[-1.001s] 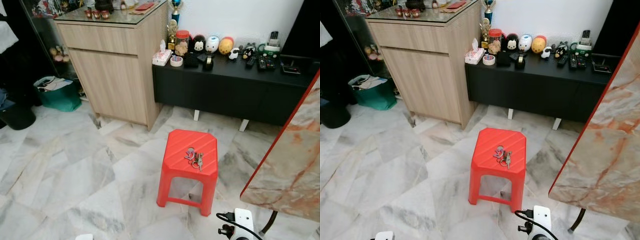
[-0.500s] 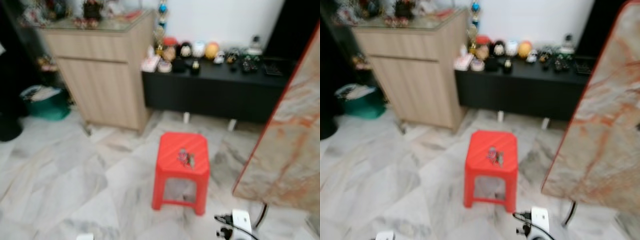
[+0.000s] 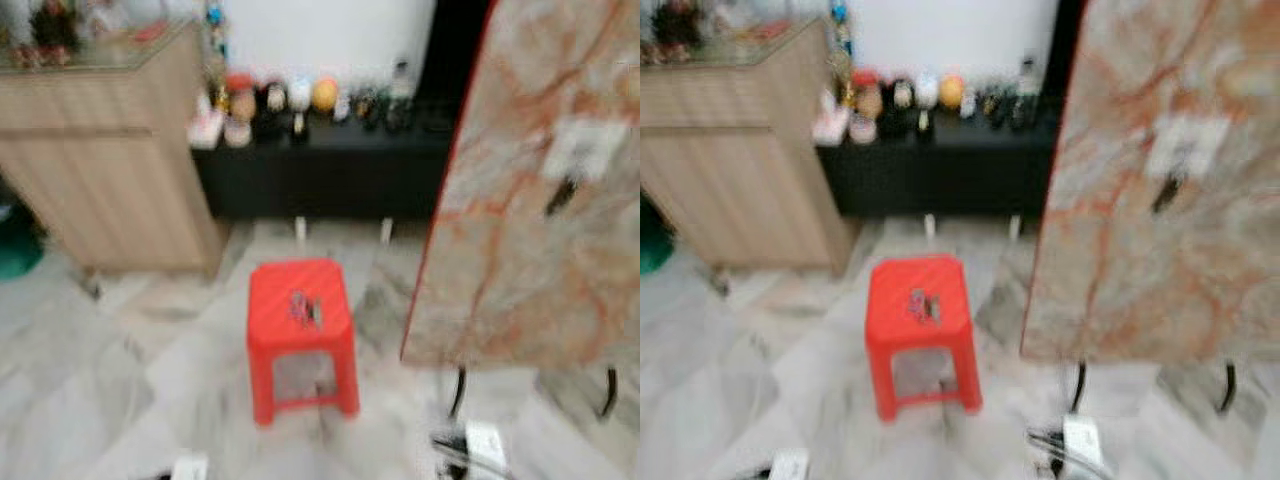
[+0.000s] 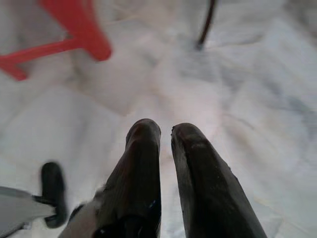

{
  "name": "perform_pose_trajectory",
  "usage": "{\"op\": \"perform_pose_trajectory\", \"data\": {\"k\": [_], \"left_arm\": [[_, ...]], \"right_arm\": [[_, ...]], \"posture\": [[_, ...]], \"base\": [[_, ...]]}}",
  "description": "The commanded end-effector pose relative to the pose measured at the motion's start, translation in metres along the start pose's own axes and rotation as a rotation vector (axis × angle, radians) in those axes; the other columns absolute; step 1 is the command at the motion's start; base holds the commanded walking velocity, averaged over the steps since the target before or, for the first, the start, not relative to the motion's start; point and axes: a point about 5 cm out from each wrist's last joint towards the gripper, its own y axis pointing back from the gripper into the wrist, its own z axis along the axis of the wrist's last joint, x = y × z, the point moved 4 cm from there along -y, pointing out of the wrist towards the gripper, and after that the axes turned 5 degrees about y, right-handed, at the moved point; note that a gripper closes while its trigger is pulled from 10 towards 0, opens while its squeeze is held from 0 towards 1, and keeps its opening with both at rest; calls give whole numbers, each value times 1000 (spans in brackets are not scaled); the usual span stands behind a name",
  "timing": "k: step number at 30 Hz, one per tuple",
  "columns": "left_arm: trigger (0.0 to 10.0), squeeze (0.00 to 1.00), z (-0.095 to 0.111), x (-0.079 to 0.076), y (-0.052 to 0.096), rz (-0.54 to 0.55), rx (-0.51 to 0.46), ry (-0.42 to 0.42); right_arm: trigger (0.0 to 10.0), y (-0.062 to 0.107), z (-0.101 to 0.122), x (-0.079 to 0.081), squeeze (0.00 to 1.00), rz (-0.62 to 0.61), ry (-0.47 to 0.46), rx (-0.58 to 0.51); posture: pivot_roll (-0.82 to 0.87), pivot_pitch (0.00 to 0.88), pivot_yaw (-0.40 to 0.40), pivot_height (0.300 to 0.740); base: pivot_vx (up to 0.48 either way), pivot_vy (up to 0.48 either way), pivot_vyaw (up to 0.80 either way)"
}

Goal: Hang keys on a hook

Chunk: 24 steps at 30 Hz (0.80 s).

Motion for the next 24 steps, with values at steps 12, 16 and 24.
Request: {"op": "perform_pose_trajectory", "data": {"k": [12,16,24], "left_arm": [[10000,0,-5,4,2,11,7,-14],[10000,0,-2,2,1,9,-5,-13],[10000,0,-1,-1,1,4,-10,-10]], "right_arm": [[10000,-1,-1,6,0,15,-3,10],[10000,-1,-1,6,0,16,-3,10],[10000,-1,-1,6,0,17,-2,11]], "posture": [[-16,17,-2,740],[-15,23,-2,740],[-16,26,-5,740]], "base": [[0,0,-739],[0,0,-736],[0,0,-738]]}}
